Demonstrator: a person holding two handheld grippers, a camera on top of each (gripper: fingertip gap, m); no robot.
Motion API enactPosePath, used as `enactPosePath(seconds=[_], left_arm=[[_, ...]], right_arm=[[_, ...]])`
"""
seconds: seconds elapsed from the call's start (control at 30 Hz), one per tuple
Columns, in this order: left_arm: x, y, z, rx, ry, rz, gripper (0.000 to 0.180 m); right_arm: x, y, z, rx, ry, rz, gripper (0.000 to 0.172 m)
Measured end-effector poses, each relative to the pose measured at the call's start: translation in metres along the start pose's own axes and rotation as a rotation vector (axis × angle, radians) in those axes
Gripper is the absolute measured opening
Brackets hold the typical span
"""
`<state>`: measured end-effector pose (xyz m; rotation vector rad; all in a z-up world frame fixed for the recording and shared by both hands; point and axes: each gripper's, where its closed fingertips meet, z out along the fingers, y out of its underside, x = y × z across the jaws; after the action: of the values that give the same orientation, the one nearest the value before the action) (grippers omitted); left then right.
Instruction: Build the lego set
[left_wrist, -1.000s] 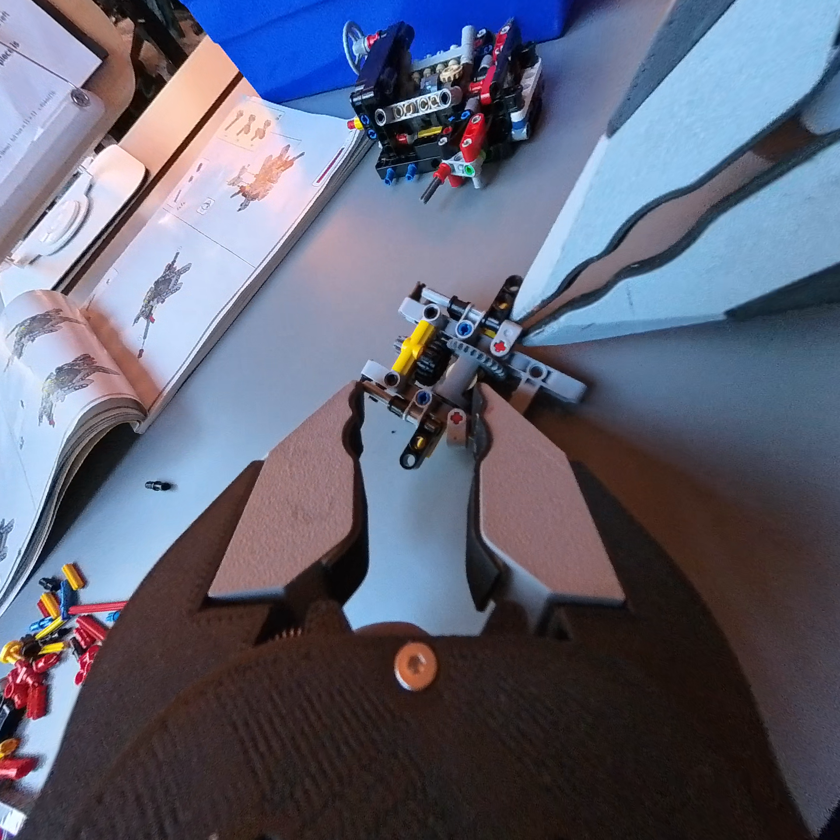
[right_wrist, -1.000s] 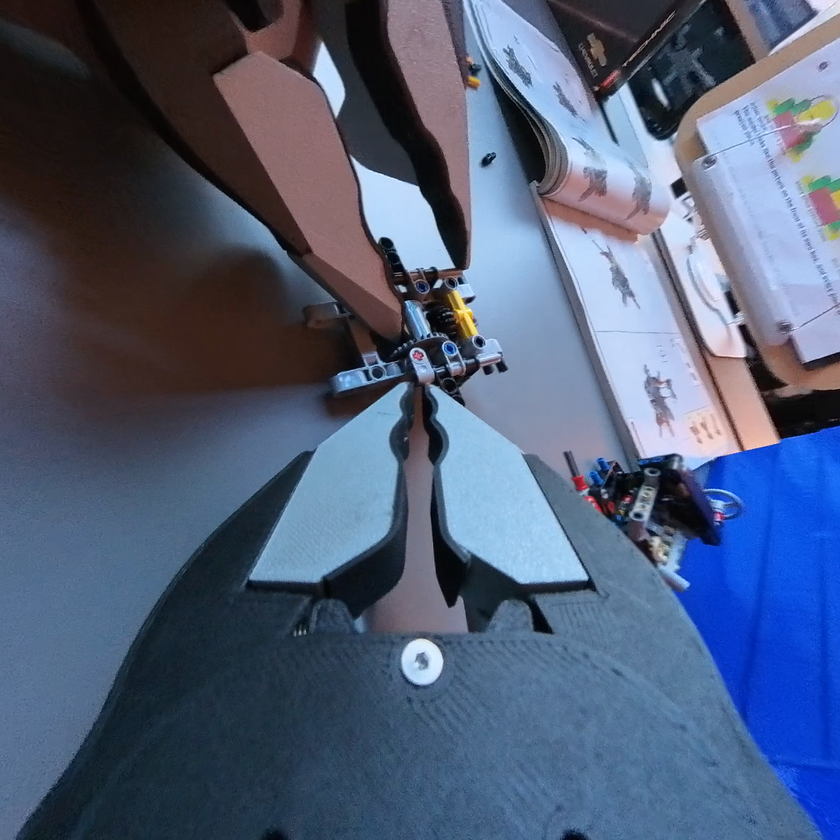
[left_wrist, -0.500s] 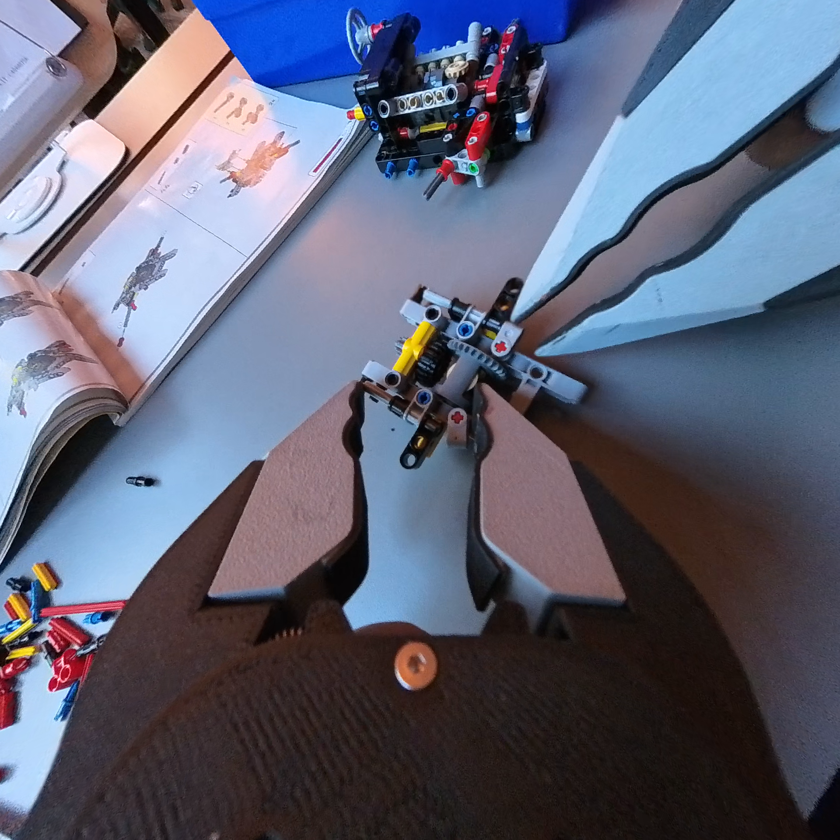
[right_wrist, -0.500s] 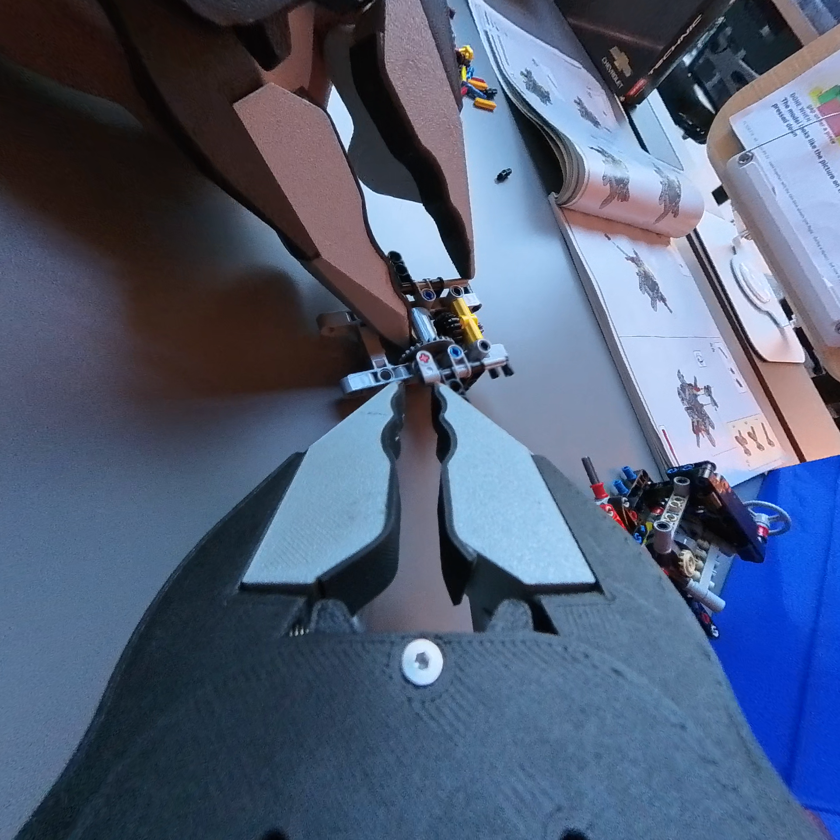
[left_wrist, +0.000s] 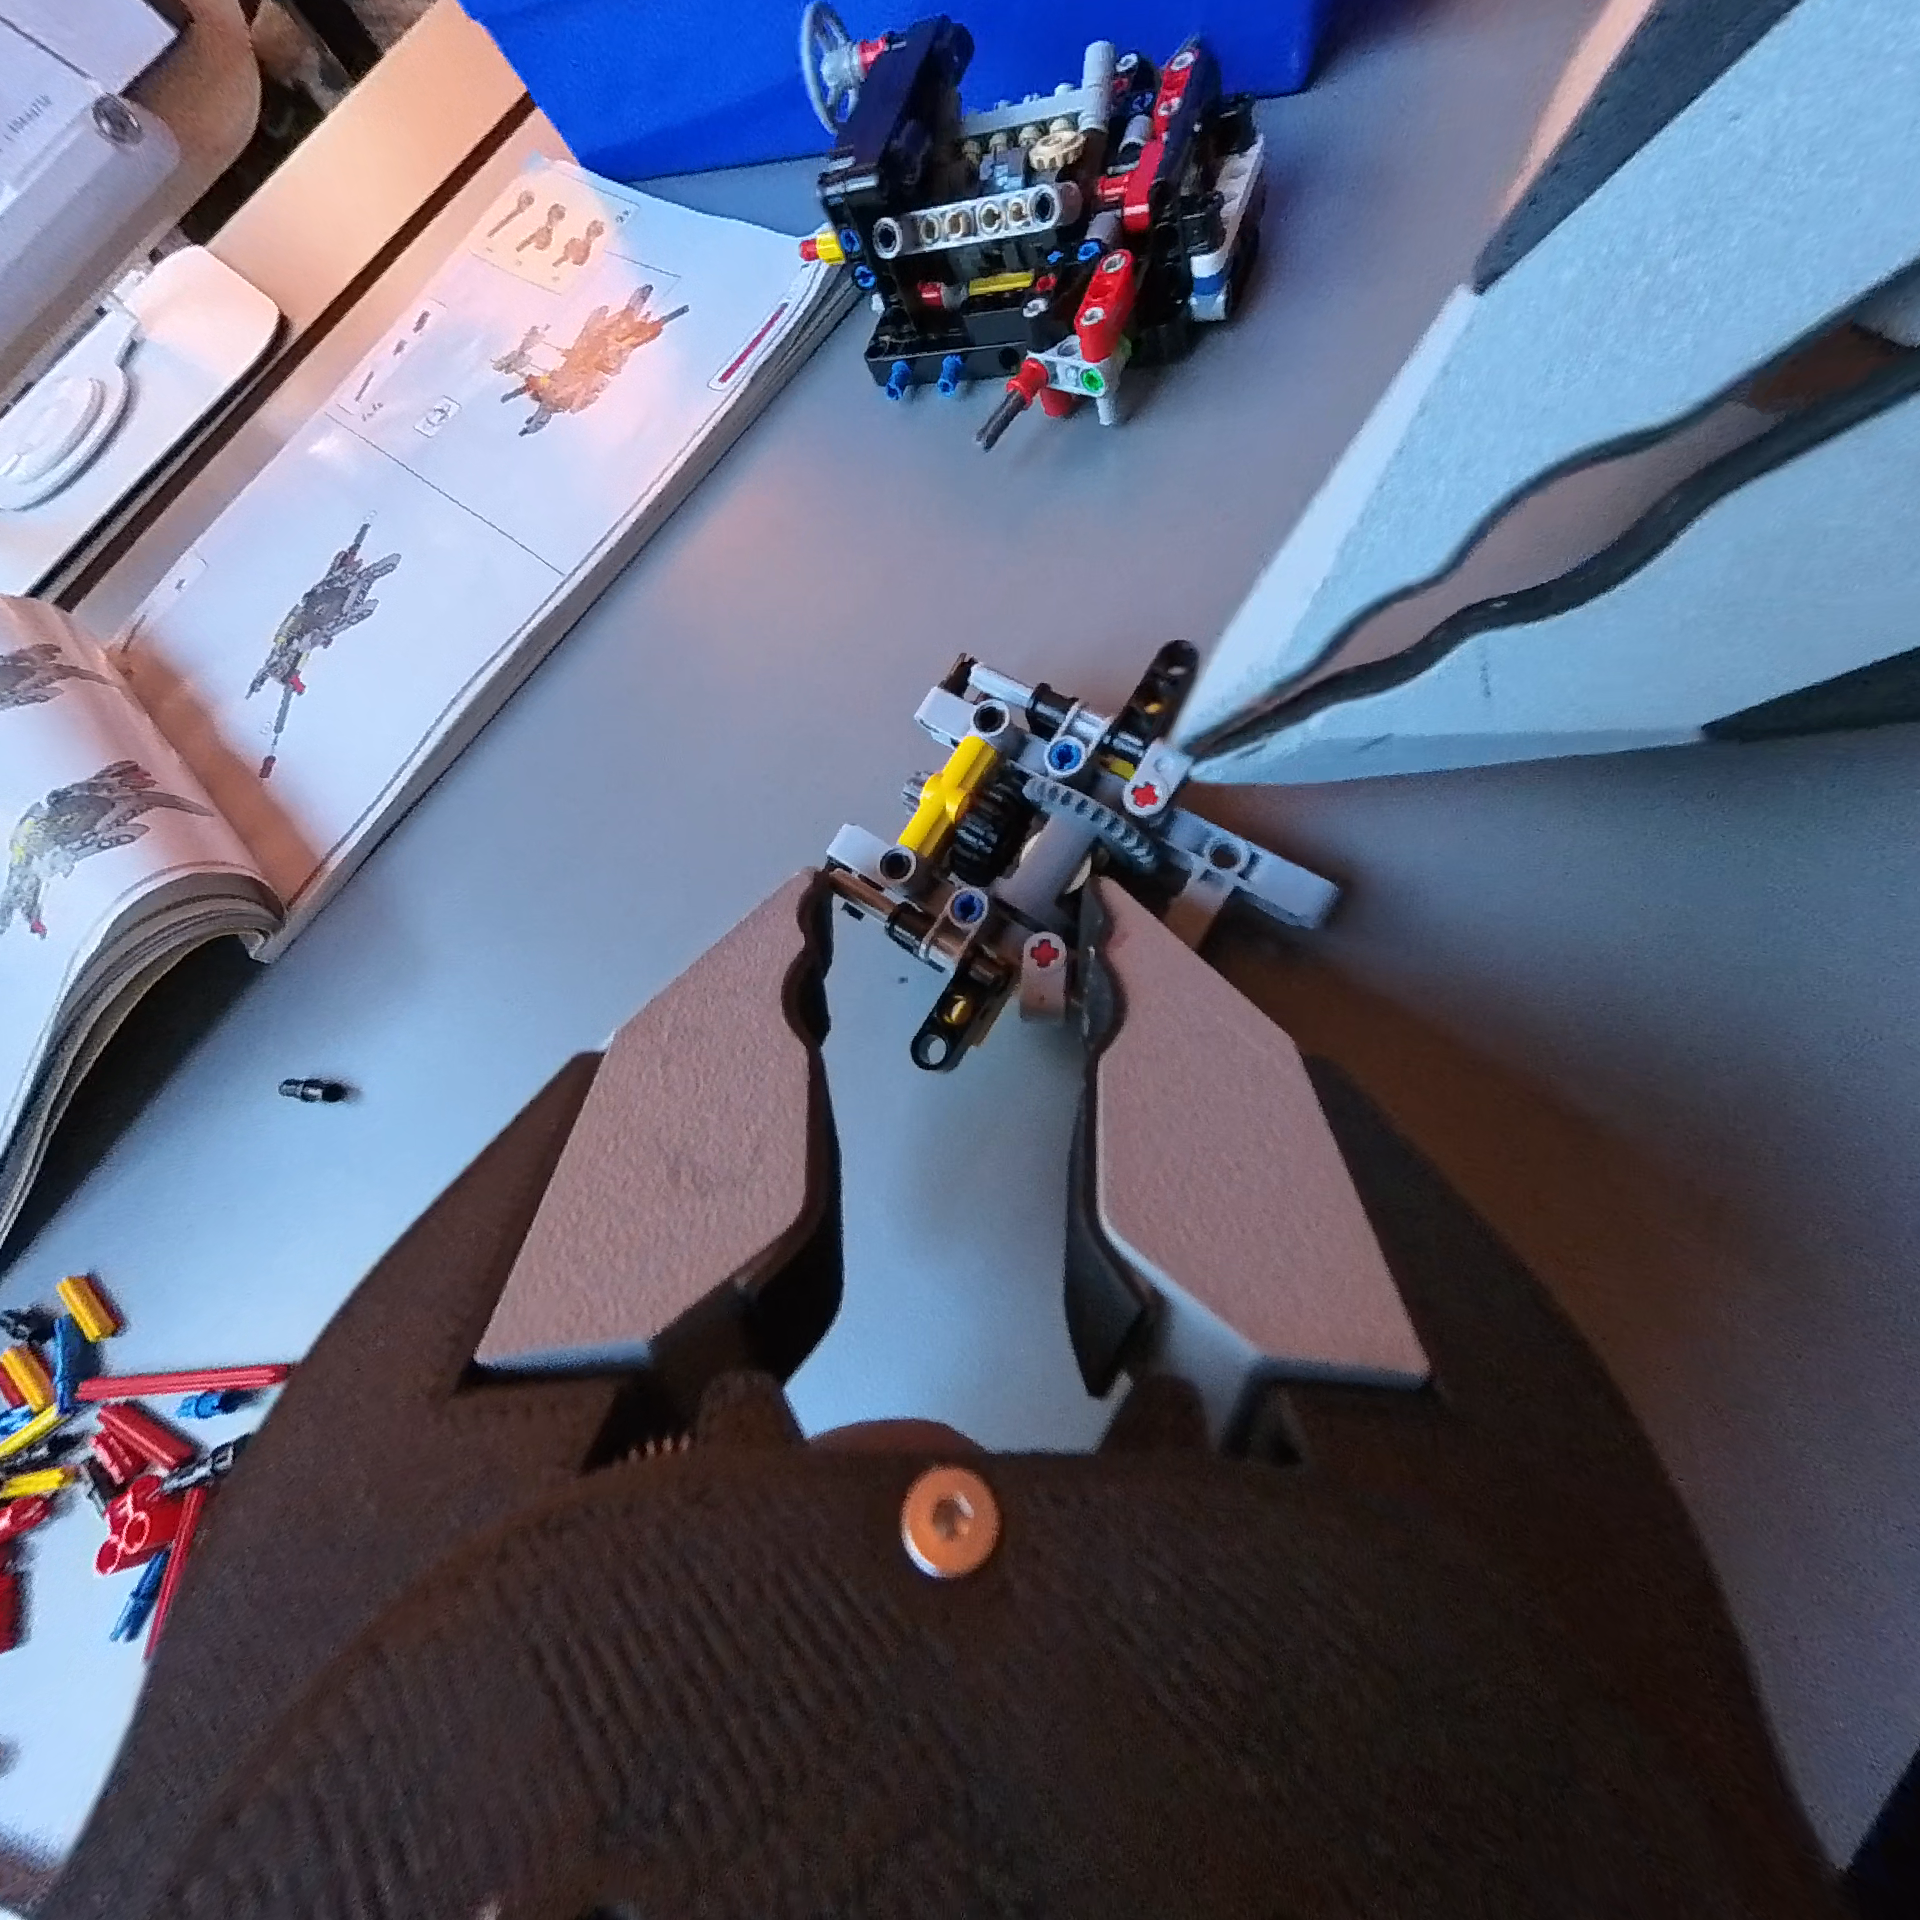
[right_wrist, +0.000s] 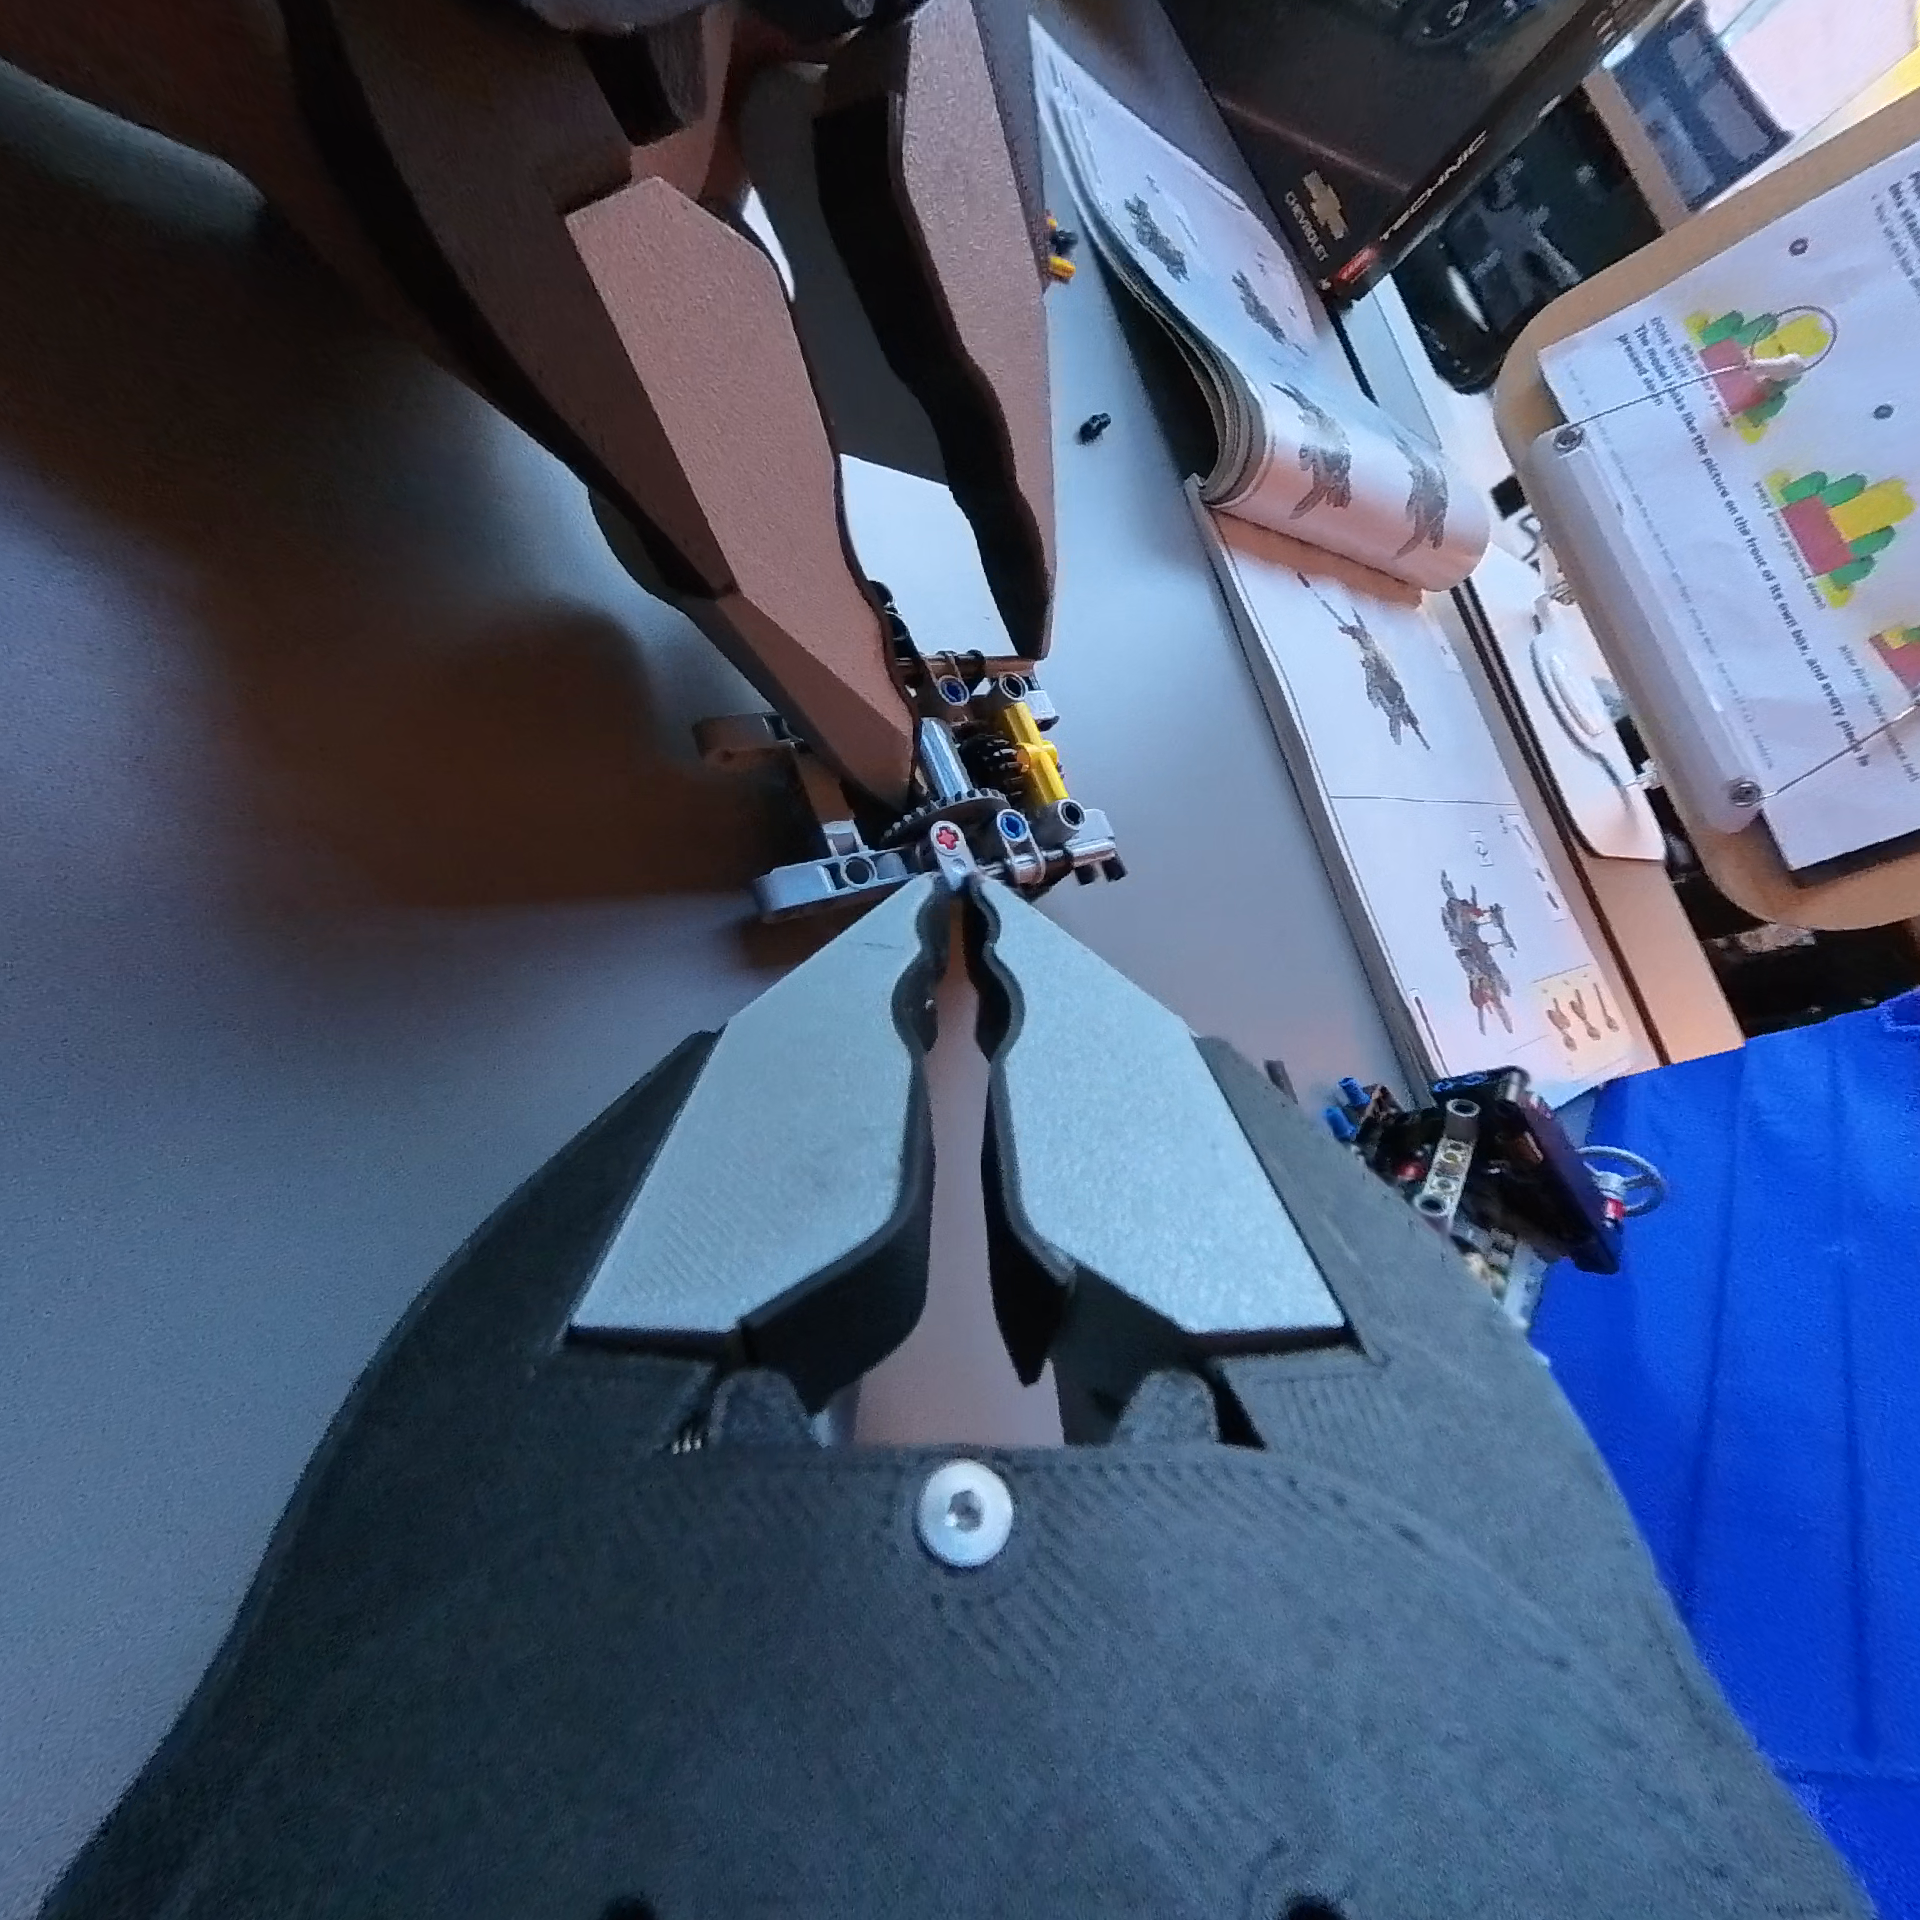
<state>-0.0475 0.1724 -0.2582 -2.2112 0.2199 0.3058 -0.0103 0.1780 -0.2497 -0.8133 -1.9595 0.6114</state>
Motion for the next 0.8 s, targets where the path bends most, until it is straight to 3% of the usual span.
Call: enactPosePath(seconds=[0.1,0.2,0.37,0.47,0.8], left_arm=[[0.001,-0.002,0.002,0.000,0.004,-0.003,0.046],[0.001,-0.002,0.003,0.001,-0.011,0.009,0.046],[0.002,-0.002,0.002,0.008,0.006,0.015,0.046],[0.003,-0.002,0.001,0.017,0.041,0.030,0.046],[0.003,-0.002,0.000,0.030,0.047,0.075,0.046]], right_arm=[[-0.025,-0.007,0.001,0.012,-0.146,-0.015,0.000],[-0.027,-0.006,0.005,-0.007,-0.092,-0.106,0.000],[-0.008,-0.017,-0.011,0.131,-0.062,0.000,0.000],[-0.007,-0.009,-0.011,0.115,-0.104,0.005,0.014],[-0.009,-0.004,-0.003,-0.022,-0.235,-0.160,0.009]])
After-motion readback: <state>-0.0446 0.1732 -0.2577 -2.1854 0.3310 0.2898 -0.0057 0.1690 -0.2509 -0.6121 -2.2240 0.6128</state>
